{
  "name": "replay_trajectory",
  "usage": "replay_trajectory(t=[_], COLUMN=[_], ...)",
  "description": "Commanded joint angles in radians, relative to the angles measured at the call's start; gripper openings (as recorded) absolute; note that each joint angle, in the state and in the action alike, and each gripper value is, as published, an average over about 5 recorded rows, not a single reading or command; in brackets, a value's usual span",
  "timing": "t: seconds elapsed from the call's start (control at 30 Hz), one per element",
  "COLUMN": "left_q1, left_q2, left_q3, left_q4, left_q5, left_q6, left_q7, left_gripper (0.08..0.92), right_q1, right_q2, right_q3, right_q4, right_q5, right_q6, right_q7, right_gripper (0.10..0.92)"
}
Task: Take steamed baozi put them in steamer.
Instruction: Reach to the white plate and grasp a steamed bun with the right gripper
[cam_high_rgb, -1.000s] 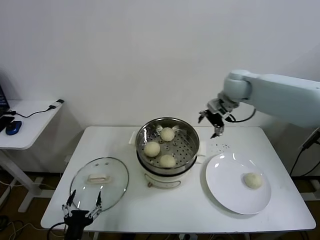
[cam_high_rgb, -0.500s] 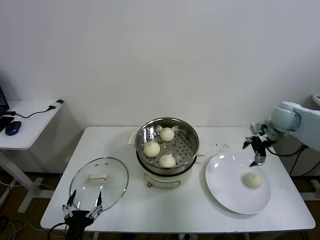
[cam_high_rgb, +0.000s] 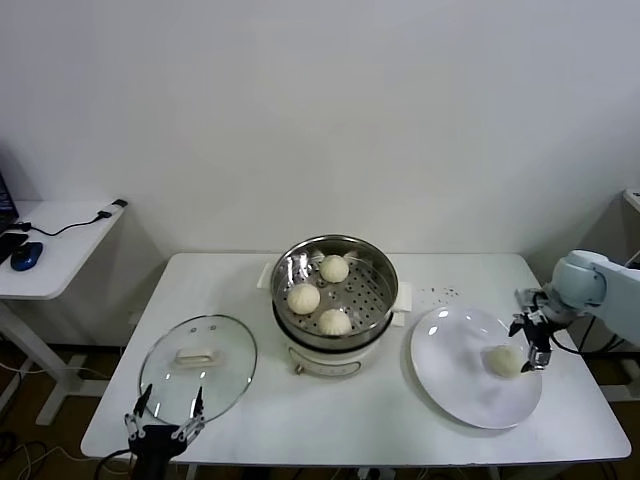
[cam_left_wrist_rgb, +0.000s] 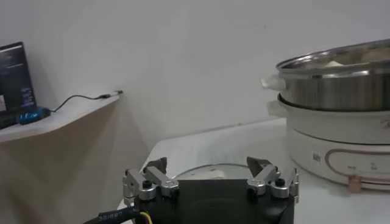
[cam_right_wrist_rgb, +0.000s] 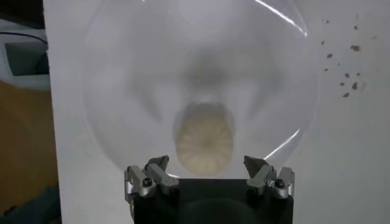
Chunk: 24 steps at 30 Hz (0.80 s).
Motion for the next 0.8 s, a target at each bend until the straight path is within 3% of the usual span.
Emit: replay_trajectory(t=[0.03,0.43,0.8], left_q1=[0.003,0.004,0.008], left_q2=[0.0,-0.001,-0.001], left_q3=[-0.002,-0.002,0.001], left_q4=[0.001,0.003,0.001], left_q5=[0.002,0.005,0.006], left_q6=[-0.001,0.0,-0.003], left_q7=[0.0,-0.002,-0.002], left_gripper=[0.823,0.823,0.823], right_q1=[-0.162,-0.161,-0.052], right_q2=[0.06,0.092,0.072], right_q3=[0.133,0.136,0.04], right_q4=[-0.091,-0.109,-0.074], right_q5=[-0.052,-0.06,0.012], right_q6=[-0.001,0.0,-0.015], right_q7=[0.007,-0.003,-0.004], right_gripper=[0.823,0.801,0.61])
